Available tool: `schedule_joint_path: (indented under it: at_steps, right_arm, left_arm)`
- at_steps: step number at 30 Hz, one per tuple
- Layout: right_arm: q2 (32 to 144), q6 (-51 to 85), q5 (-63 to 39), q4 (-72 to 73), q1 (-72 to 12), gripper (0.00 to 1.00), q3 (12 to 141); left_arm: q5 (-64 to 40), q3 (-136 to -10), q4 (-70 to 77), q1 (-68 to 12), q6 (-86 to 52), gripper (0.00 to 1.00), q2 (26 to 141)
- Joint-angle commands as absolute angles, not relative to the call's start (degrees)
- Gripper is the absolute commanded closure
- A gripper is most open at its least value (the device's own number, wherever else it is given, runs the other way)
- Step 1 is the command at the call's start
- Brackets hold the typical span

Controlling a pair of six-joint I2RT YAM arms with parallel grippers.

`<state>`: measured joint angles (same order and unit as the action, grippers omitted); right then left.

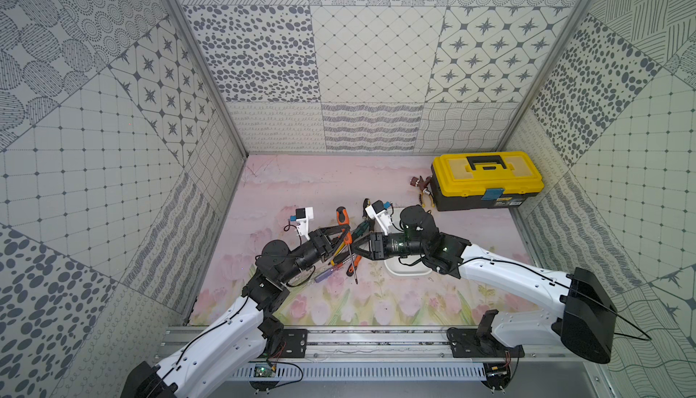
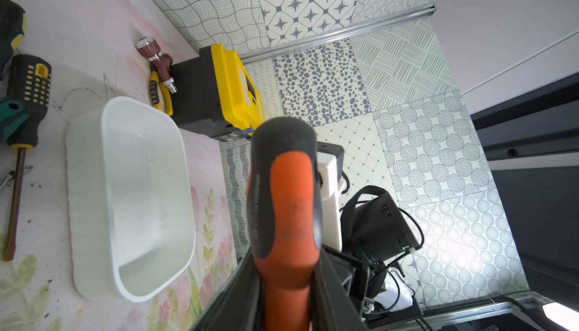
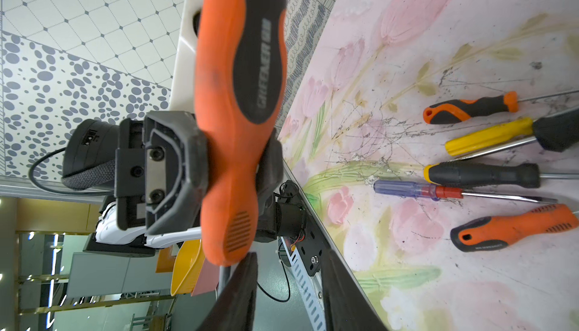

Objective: Put the screwdriver on the desktop into the storage box
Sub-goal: Pick up the screwdriver from the center of the board.

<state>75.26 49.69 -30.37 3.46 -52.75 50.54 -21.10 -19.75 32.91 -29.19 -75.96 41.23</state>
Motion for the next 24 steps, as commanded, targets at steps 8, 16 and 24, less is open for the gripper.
schedule_joint_path:
  at_steps: [8,16,24]
  right_arm:
    - [69.6,49.97,-26.98,7.0,-53.14,0.53,45.43]
    - [69.95,52.28,-33.76,17.5,-54.78,0.48,43.46]
    - [72.25,50.77,-33.27,16.18,-56.88,0.65,45.69]
  left_arm:
    - [-18.03,-18.57,39.9,-29.52,-74.55,1.0,39.1]
    - [-17.61,-18.48,40.7,-29.74,-74.29,1.0,39.36]
    - [-17.44,-18.42,40.05,-29.91,-73.7,1.0,39.72]
